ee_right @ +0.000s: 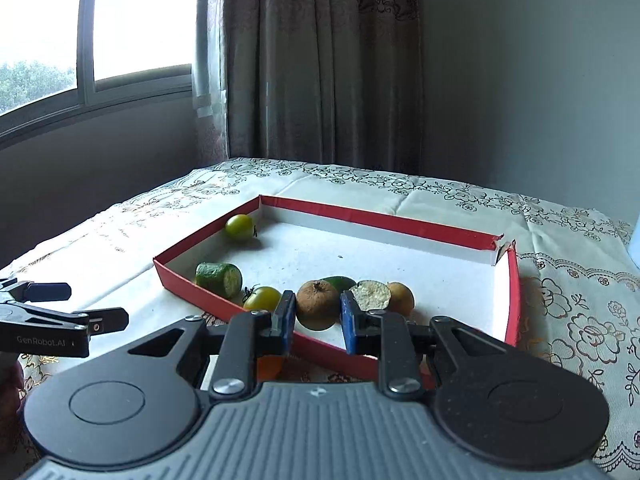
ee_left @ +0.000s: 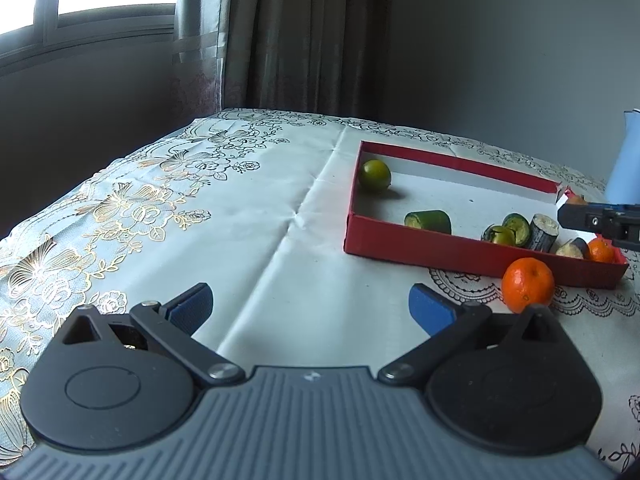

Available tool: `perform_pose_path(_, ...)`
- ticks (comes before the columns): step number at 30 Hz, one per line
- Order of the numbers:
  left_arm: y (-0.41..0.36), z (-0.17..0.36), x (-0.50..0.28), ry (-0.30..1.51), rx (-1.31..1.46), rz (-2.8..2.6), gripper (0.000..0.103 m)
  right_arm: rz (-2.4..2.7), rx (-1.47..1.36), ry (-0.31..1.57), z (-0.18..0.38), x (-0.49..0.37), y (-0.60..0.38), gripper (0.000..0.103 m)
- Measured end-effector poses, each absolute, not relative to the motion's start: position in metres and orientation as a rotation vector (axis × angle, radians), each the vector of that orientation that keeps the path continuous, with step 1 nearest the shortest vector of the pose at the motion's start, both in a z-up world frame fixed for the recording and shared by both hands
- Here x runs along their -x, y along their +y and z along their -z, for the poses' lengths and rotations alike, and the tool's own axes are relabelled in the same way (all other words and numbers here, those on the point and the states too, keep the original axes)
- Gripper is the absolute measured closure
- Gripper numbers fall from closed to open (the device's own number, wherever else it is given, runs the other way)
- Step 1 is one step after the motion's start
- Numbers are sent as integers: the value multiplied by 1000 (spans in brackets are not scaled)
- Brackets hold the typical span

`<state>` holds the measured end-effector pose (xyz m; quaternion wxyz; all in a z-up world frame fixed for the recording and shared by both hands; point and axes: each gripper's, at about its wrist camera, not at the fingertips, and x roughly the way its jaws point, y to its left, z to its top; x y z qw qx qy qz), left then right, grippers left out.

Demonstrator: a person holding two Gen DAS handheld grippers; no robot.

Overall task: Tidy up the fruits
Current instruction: 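Close the right gripper around the brown fruit and lift it, then carry the brown fruit into the red box and open the right gripper, then move the open left gripper toward the mandarin on the cloth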

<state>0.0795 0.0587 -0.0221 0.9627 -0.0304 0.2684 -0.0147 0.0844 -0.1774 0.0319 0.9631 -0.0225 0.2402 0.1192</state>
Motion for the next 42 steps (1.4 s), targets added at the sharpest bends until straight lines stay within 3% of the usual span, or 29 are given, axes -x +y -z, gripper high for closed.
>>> perform_pose_path(14, 58, 22, -80, 543, 53, 24, 0, -86, -77, 609, -6, -43, -232, 71)
perform_pose_path(16, 55, 22, -80, 546, 39, 20, 0, -54, -79, 640, 2, -37, -240, 63)
perform_pose_path(18, 54, 22, -80, 547, 31, 16, 0, -5, -88, 666, 8, -36, -246, 27)
perform_pose_path(19, 54, 22, -81, 549, 27, 15, 0, 15, -96, 678, 10, -36, -249, 20)
perform_pose_path(25, 45, 22, -81, 550, -25, -5, 0, 24, -19, 717, 14, -41, -237, 11)
perform_pose_path(27, 37, 21, -80, 547, -53, -4, 0, 72, 17, 725, 14, -43, -233, 0)
perform_pose_path(42, -69, 10, -87, 519, -187, 158, 0, 62, -112, 702, 12, -40, -253, 0)
